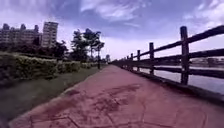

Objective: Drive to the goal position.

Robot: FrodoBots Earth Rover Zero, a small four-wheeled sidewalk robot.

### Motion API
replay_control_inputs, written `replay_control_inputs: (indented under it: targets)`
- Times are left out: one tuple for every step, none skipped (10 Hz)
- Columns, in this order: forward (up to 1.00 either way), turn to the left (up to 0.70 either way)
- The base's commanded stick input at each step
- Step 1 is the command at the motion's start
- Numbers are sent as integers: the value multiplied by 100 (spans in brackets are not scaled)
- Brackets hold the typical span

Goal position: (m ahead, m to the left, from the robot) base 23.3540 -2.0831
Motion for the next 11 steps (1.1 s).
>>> replay_control_inputs:
  targets:
    - [100,0]
    - [100,0]
    - [100,0]
    - [100,0]
    - [100,0]
    - [100,0]
    - [100,0]
    - [100,0]
    - [100,0]
    - [100,0]
    - [100,0]
